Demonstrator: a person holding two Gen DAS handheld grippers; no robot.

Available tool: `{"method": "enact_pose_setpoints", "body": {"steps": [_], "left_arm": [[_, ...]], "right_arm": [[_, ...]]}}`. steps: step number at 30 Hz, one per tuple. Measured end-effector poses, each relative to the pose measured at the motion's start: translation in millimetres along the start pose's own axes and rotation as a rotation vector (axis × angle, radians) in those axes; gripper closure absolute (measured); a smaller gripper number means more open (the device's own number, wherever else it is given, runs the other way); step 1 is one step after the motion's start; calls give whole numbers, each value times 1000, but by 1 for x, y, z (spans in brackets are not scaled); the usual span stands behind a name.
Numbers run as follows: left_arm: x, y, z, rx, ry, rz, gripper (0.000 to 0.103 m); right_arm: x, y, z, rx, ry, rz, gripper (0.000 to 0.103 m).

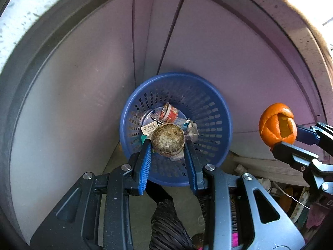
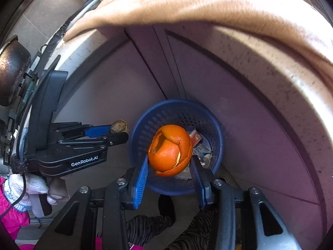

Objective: Collect trash
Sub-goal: 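Open both tools over the blue basket to drop the lid and peel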

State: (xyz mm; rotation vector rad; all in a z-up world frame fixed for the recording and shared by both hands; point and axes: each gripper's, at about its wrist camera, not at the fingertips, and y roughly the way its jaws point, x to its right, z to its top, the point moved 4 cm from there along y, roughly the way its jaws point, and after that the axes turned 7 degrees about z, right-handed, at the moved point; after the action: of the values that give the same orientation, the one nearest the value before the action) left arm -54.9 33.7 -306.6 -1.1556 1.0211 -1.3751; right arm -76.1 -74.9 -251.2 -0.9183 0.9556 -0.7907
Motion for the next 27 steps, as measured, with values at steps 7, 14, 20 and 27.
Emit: {"method": "enact_pose_setpoints", "body": {"steps": [7,14,20,27], "left_arm": [[0,13,1,-15,19,26,72],[2,16,2,-31,39,43,72],[4,20,2,-48,42,42,62],[-1,13,4,-25,22,49,39]], "right_arm": [[3,20,1,-15,11,-20,61],[7,33,6,-16,24,-32,60],[13,33,5,-4,33,-41,45],[14,27,6,2,36,-33,32]]}}
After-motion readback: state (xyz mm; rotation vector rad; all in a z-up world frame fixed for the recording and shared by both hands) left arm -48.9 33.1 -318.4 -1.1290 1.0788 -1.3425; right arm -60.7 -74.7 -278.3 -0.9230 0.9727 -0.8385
